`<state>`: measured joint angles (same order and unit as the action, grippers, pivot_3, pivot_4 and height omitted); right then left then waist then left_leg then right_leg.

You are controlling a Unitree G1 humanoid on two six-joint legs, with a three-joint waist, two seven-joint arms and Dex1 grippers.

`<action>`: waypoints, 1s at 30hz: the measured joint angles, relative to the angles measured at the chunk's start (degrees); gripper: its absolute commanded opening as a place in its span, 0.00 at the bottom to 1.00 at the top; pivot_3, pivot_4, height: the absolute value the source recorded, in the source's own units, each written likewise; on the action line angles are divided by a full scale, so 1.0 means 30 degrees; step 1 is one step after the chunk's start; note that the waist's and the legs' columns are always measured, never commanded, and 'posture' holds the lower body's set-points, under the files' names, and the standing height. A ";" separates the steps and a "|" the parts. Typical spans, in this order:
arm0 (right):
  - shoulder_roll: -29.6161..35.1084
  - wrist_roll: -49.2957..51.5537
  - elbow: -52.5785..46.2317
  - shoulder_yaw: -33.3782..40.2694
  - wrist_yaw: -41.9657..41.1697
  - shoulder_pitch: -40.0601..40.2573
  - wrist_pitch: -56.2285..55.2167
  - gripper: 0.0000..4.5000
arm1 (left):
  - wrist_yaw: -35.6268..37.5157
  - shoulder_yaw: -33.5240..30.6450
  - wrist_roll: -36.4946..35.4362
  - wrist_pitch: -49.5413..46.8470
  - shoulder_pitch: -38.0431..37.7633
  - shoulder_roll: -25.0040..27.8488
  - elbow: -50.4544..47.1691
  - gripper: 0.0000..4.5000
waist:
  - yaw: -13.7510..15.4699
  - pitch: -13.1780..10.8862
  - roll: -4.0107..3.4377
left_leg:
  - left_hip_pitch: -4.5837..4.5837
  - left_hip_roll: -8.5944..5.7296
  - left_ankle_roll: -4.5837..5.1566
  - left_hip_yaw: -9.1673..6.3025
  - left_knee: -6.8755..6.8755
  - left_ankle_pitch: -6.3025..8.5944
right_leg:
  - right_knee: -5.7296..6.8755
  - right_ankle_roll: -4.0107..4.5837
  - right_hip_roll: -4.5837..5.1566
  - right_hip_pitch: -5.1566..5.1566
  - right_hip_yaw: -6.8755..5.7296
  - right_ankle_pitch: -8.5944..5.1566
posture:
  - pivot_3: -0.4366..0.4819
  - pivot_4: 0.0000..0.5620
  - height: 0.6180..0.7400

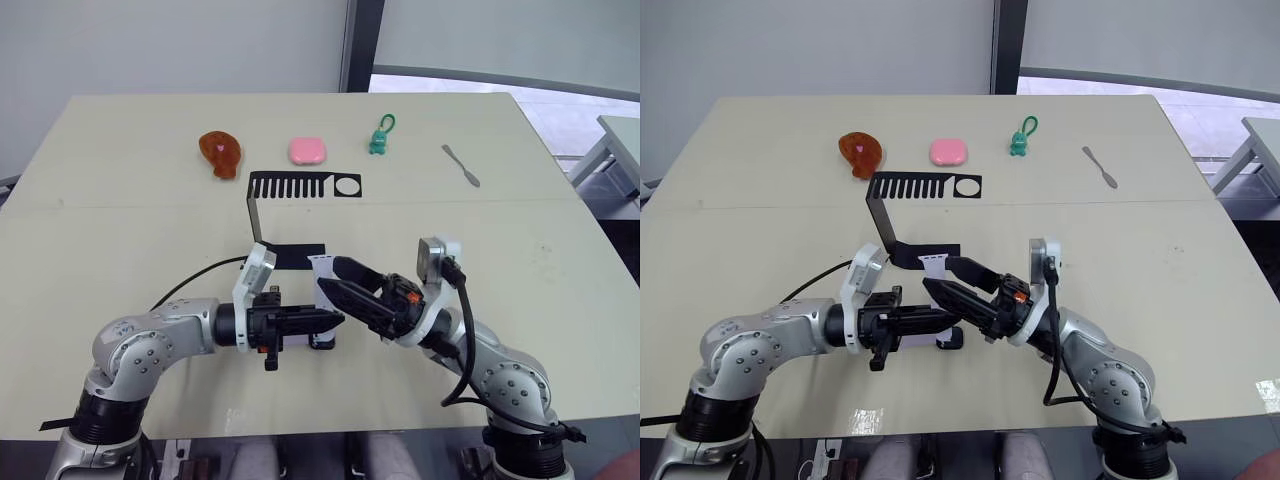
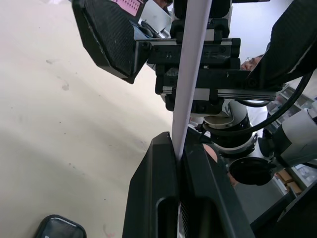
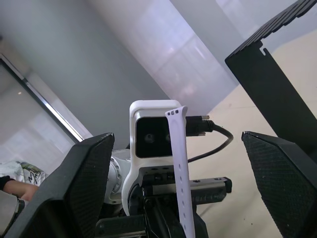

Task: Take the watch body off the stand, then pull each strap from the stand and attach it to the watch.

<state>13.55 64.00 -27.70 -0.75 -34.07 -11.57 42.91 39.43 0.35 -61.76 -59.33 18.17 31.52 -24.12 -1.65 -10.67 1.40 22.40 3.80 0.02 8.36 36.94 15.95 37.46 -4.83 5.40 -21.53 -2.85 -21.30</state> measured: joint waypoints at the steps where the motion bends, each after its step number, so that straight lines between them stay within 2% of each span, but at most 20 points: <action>1: -0.0016 0.0000 0.0000 -0.0111 0.0000 -0.0072 -0.0004 0.67 | -0.0121 -0.0008 -0.0073 -0.0061 0.0039 -0.0017 0.0000 0.00 | 0.0003 0.0000 0.0000 | 0.0000 -0.0001 0.0000 0.0000 0.0001 0.0000 | 0.0000 0.0000 0.0000 0.0000 0.0000 0.0000 | 0.48 0.27 1.00; 3: -0.0041 -0.0002 0.0006 -0.0253 0.0000 -0.0144 -0.0035 0.46 | -0.0272 -0.0017 -0.0285 -0.0199 0.0149 -0.0029 -0.0003 0.00 | 0.0010 0.0000 0.0000 | 0.0001 -0.0001 0.0000 0.0000 0.0001 0.0000 | 0.0000 0.0000 0.0000 0.0000 -0.0001 0.0000 | 0.48 0.27 1.00; 30: -0.0602 0.0189 0.0388 0.0164 0.0634 -0.0622 -0.0166 0.46 | -0.0184 -0.0060 -0.0421 0.0052 -0.0072 -0.0061 -0.0009 0.00 | 0.0002 0.0000 0.0000 | 0.0004 -0.0001 0.0000 0.0001 -0.0003 0.0000 | -0.0007 0.0000 0.0001 0.0000 0.0000 0.0000 | 0.48 0.27 1.00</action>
<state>11.74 64.57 -26.54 -0.26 -32.17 -13.43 42.42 38.88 0.17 -63.02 -59.18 17.96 31.34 -24.15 -1.64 -10.67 1.40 22.41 3.79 0.02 8.36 36.93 15.95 37.44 -4.83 5.41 -21.53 -2.85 -21.30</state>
